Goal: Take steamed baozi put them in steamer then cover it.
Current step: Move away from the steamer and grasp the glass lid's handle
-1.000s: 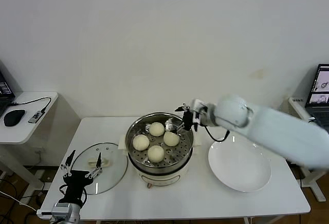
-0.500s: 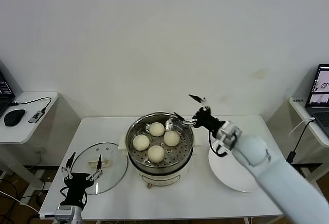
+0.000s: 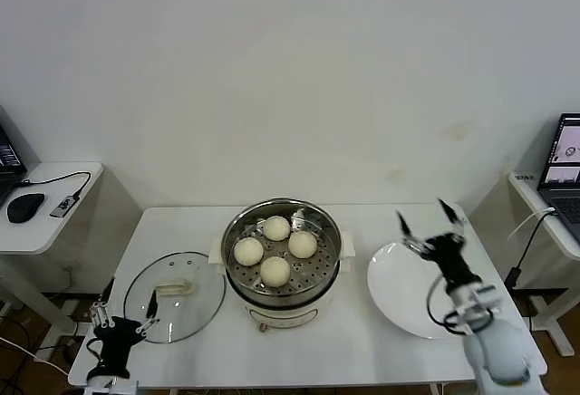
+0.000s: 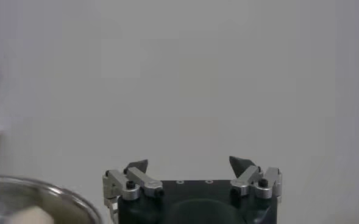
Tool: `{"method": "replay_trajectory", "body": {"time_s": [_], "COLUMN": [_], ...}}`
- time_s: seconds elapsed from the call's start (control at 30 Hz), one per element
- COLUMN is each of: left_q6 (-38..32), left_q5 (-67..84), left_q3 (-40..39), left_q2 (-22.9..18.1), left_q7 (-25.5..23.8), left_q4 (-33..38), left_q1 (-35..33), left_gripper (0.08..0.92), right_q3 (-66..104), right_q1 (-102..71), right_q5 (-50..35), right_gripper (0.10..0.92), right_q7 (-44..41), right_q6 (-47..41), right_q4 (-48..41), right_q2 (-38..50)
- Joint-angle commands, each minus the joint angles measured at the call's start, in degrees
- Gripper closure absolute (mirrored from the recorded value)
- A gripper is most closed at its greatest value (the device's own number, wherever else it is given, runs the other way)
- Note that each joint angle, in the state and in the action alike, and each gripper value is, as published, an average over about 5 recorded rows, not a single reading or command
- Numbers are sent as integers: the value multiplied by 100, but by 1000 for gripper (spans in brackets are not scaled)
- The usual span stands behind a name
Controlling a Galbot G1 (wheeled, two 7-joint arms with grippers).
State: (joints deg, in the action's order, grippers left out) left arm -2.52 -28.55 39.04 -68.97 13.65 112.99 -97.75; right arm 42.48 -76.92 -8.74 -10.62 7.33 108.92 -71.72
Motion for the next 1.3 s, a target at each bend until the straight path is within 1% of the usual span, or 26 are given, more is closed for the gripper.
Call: {"method": "replay_trajectory", "body": {"time_s": [0.03, 0.2, 0.47, 0.83, 1.03, 1.3], "left_q6": [-349, -359, -239, -215, -209, -188], "left_q5": [-4019, -4645, -4715, -4656, -4593, -4498], "left_q3": [275, -165, -850, -1227, -1415, -1523], "left_q2": [683, 737, 921, 986, 1012, 1001], "left_q7": [152, 218, 59, 39, 44, 20], "left_q4": [-1066, -1624, -2302, -3033, -3424, -3537], "left_q1": [-34, 584, 1488, 2506, 2863, 3096], "left_gripper": [177, 177, 177, 177, 177, 177], "right_q3": [1613, 1724, 1934, 1936, 1908, 1862], "right_q1": [-1322, -1362, -1433, -1542, -1546, -1559], "right_q5": [163, 111, 36, 115, 187, 297], "right_gripper": [203, 203, 203, 203, 203, 203], "right_q7": [497, 623, 675, 678, 671, 655], "right_q6": [192, 261, 270, 299, 313, 387], "right_q4": [134, -20, -28, -10, -8, -127], "right_q2": [-824, -914, -940, -1048, -1086, -1110]}}
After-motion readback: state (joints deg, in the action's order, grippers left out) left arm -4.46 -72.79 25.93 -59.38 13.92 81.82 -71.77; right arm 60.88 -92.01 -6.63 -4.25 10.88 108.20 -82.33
